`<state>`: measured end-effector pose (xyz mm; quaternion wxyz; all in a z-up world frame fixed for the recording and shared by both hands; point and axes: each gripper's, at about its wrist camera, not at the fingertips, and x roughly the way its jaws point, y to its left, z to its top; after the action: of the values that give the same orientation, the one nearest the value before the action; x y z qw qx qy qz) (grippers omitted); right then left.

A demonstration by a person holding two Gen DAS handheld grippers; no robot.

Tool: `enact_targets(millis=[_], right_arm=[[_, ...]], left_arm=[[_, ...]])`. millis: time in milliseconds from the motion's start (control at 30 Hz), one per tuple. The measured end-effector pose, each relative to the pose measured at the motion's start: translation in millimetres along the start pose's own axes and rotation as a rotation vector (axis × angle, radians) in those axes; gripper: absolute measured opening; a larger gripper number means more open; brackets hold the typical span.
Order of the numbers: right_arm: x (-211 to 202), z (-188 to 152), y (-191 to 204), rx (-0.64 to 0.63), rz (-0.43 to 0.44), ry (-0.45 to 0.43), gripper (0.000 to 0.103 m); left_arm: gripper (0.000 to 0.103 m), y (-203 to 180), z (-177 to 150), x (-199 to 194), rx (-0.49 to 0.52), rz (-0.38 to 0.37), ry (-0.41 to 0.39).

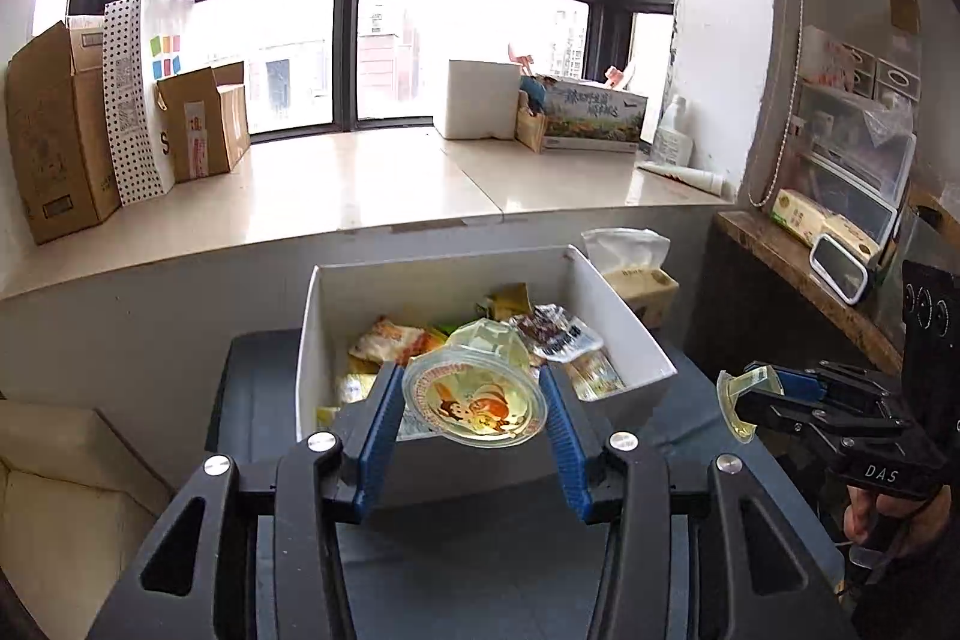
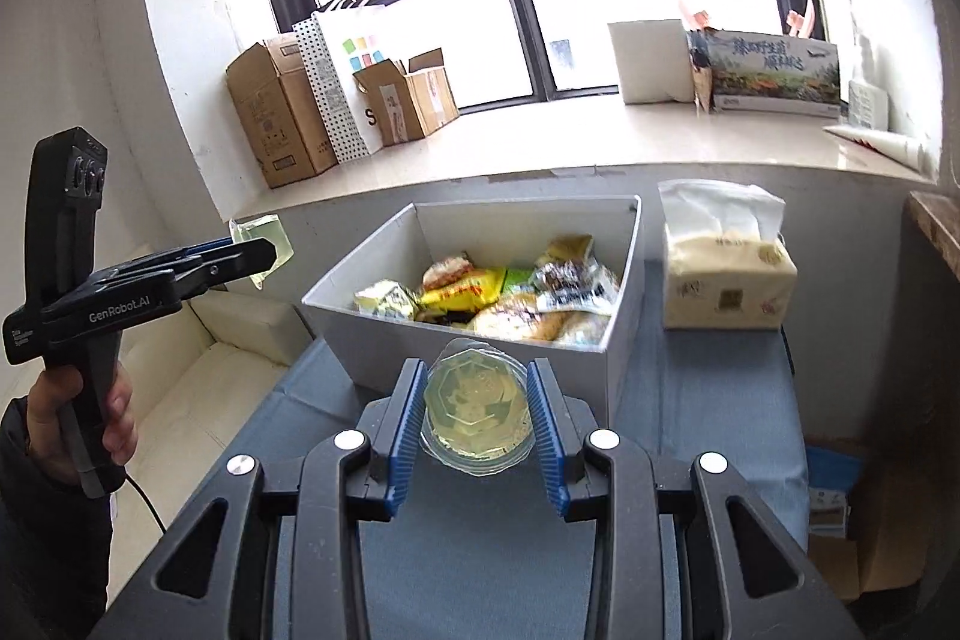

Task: Organize snacks
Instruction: 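Carry both jelly cups into the white box and open both tools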

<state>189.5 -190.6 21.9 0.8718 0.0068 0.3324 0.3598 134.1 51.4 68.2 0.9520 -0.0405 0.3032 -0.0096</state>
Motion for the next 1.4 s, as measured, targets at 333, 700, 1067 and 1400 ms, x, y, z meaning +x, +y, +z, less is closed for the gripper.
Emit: enact_targets(millis=[333, 700, 1067, 1400], right_arm=[[78, 72, -4, 0.008, -0.024, 0.047, 0.038], [112, 77, -44, 0.167, -0.058, 0.093, 0.101], [54, 82, -30, 0.118, -0.082, -0.029, 0.103], [-34, 50, 51, -0.204, -0.2, -0.106, 0.103]], left_arm=[[0.051, 21, 27, 81, 0.066, 0.061, 0.069], [0.103, 14, 19, 100, 0.123, 0.097, 0.085], [0.103, 8, 10, 41, 0.087, 0.137, -0.08], [0.103, -22, -6, -48, 0.051, 0.108, -0.109]])
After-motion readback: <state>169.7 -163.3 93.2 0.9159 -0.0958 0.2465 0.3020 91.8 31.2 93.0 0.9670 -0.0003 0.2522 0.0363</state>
